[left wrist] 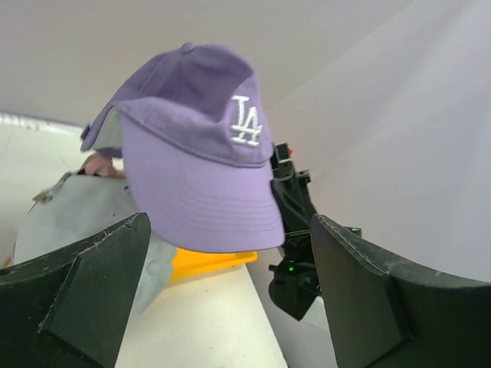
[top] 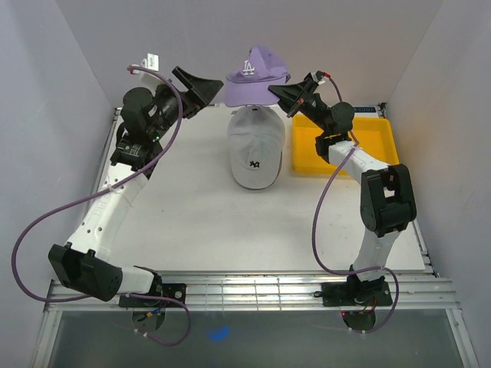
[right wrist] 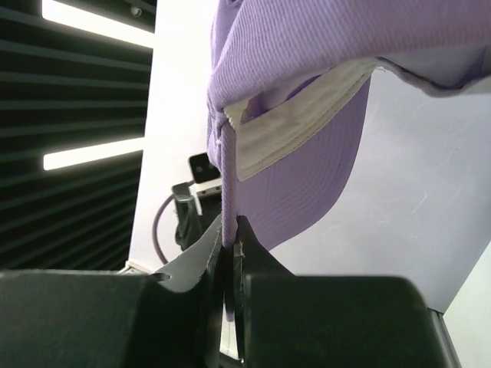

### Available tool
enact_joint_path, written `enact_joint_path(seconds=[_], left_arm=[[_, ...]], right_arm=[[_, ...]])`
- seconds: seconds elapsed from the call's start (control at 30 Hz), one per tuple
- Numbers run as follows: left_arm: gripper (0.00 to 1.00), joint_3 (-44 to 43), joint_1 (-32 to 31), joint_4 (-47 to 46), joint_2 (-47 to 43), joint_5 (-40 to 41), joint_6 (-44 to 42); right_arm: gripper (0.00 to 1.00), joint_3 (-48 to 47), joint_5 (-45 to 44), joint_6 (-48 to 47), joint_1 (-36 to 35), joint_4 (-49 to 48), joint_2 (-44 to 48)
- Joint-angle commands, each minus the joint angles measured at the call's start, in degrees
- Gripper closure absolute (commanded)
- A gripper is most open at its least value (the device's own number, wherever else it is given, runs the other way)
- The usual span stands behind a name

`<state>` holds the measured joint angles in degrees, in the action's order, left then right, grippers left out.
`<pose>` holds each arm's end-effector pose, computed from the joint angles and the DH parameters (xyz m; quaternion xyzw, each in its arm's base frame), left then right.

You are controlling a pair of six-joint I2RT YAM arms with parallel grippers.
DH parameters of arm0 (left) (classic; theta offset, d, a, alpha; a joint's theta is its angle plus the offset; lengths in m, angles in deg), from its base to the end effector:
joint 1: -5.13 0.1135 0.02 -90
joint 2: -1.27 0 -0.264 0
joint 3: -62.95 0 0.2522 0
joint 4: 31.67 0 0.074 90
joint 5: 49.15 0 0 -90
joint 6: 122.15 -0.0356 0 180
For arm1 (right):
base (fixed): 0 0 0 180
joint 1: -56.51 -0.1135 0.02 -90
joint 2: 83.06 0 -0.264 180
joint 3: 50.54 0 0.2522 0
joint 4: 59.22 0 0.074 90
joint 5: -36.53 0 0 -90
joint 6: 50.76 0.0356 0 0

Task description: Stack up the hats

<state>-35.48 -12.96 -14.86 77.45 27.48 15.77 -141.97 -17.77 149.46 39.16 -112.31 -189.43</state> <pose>0.2812 -0.1005 0.4757 -0.0888 0.6678 -0.4660 0.5736 0.3937 0.1448 0.3653 0.1115 0.4866 0.8272 0.2579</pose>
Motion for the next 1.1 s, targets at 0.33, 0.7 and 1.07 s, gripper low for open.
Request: enact_joint_path(seconds=[0.33,0.7,1.07], left_arm=[[0.02,14.6,0.3,-11.2,2.2,-7.9,10.1],[0.02,16.3,0.3,-17.6,6.9,-10.0,14.7],[0.02,18.5,0.3,-19.0,7.2,-9.8,14.7]], right_arm=[[0.92,4.1,-0.6,9.1,0.2,-21.4,-4.0],[0.92,6.2,-1.2,12.3,0.2,-26.7,-5.2],[0.92,4.7,-0.8,13.9,0.2,-29.7,-6.3]])
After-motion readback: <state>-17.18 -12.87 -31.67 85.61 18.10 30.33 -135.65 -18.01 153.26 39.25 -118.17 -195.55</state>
